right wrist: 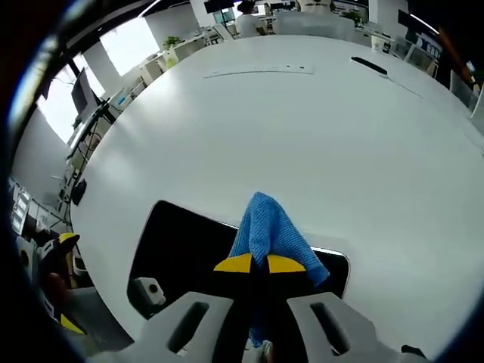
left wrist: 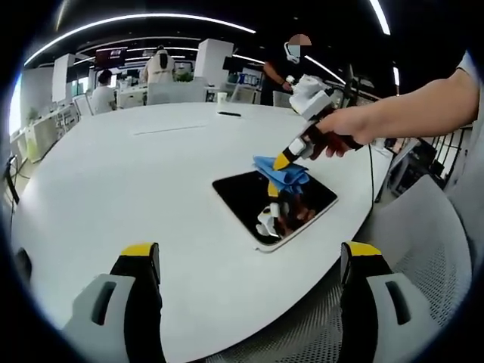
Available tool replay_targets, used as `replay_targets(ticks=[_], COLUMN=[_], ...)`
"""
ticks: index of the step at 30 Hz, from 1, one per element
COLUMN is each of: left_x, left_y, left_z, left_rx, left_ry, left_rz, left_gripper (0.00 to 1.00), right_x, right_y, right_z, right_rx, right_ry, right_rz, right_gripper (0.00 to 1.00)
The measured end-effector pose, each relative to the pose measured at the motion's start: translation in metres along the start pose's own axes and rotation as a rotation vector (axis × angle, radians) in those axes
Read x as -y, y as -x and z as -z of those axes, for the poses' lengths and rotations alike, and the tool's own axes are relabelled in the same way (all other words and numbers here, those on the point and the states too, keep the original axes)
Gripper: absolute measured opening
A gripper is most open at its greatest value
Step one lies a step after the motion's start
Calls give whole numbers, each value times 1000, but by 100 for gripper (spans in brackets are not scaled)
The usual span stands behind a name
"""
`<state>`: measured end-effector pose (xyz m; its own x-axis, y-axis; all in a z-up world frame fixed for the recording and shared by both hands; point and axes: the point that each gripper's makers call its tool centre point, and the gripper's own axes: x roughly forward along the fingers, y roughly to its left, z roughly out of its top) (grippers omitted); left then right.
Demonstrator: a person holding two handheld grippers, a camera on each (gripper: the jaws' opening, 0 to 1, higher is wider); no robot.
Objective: Wipe the mirror surface with the cleaning cloth until all visible marks leave the cleaned area.
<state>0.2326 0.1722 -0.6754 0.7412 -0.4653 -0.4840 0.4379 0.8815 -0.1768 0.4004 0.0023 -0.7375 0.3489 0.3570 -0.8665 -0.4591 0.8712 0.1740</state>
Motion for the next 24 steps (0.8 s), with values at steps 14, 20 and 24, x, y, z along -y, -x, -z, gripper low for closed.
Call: replay_targets(ticks=[14, 20, 24], left_x=[3, 2, 2], left_y=[-2, -2, -2], left_z=[1, 2, 1], left_rx=[-6, -6, -4], left_ry=[-30, -26, -25], left_rz=[16, 12, 10], left_gripper=[99, 99, 99], right_x=[-7, -8, -11], right_y=[10, 12, 15], right_z=[18, 26, 33], right_rx=[10, 20, 25], right_ry=[-56, -59, -59], right_rz=[-14, -25, -31], right_gripper=[0, 0, 0])
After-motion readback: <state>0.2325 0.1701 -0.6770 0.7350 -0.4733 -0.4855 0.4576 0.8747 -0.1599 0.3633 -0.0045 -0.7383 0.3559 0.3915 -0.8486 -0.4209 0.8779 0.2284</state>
